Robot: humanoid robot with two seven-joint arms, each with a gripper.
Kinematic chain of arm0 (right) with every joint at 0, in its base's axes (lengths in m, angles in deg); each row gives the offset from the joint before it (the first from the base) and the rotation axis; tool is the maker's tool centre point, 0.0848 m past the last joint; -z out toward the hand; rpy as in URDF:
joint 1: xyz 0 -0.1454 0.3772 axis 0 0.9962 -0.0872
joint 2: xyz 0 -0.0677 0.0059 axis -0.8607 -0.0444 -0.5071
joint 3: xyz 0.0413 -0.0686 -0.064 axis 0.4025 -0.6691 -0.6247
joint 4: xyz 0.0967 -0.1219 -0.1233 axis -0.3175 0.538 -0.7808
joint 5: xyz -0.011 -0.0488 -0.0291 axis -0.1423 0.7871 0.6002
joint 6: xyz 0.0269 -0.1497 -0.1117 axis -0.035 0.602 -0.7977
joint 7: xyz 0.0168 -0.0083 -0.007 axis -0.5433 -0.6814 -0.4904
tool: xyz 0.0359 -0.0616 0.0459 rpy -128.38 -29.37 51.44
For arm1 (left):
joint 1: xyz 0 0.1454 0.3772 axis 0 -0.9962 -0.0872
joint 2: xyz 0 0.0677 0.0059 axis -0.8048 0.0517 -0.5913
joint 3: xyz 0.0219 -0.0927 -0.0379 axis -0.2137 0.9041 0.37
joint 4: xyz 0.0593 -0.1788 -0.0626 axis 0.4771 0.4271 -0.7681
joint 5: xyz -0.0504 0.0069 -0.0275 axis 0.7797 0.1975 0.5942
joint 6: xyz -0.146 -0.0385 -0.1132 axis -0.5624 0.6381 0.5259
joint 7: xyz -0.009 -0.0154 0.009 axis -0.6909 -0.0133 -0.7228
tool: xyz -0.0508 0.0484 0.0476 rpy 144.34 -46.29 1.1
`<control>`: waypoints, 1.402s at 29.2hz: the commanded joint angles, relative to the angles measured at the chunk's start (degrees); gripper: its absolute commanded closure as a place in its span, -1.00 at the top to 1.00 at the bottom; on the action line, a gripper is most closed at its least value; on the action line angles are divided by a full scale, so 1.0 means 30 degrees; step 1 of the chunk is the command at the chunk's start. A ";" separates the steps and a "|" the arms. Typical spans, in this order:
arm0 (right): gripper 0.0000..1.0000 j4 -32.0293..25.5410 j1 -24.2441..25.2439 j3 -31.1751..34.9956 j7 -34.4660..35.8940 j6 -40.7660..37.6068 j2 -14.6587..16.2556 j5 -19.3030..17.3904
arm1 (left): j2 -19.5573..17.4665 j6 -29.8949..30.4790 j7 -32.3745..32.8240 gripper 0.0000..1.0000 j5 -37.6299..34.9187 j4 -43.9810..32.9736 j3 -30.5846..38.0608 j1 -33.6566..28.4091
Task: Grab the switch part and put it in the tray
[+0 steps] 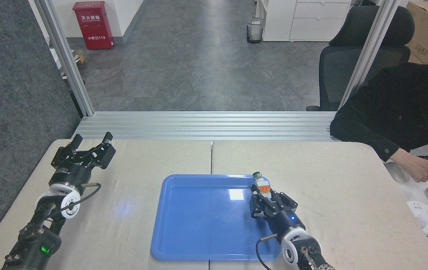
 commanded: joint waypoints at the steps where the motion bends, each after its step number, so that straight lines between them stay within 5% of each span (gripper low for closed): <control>1: -1.00 -0.5201 0.1647 -0.3206 -0.3035 -0.2440 -0.2140 0.2515 | 0.0000 -0.0016 0.0007 1.00 0.0000 -0.0005 0.0000 -0.0027; 6: -1.00 -0.4939 0.1413 -0.2884 -0.5240 -0.2443 -0.1878 0.5150 | 0.0000 -0.0016 0.0007 1.00 0.0000 -0.0005 0.0000 0.0002; 11: -1.00 -0.4382 0.1413 -0.2796 -0.5358 -0.1799 -0.1847 0.5505 | 0.0000 -0.0016 0.0007 1.00 0.0000 0.0024 0.0000 -0.0027; 12: -0.65 -0.4323 0.1413 -0.2651 -0.5358 -0.1624 -0.1876 0.5505 | 0.0000 -0.0016 0.0007 1.00 0.0000 0.0024 0.0000 0.0002; 14: 0.99 -0.4293 0.1354 -0.1950 -0.5299 -0.1446 -0.1993 0.5272 | 0.0000 -0.0016 0.0007 1.00 0.0000 0.0024 0.0000 0.0002; 21: 1.00 -0.3766 -0.0313 0.0043 -0.5182 -0.0569 -0.2199 0.5067 | 0.0000 -0.0016 0.0007 1.00 0.0000 -0.0005 0.0000 0.0002; 28: 1.00 -0.3708 -0.3708 0.4113 -0.5123 -0.0450 -0.1761 0.2343 | 0.0000 -0.0016 0.0007 1.00 0.0000 0.0024 0.0000 0.0002; 35: 1.00 -0.3065 -0.4945 0.5818 -0.2843 -0.0509 0.2573 0.2078 | 0.0000 0.0013 0.0007 1.00 0.0000 0.0024 0.0000 0.0002; 41: 1.00 -0.3063 -0.4361 0.5847 -0.2311 -0.0333 0.2898 0.1931 | 0.0000 0.0013 0.0007 1.00 0.0000 0.0024 0.0000 0.0002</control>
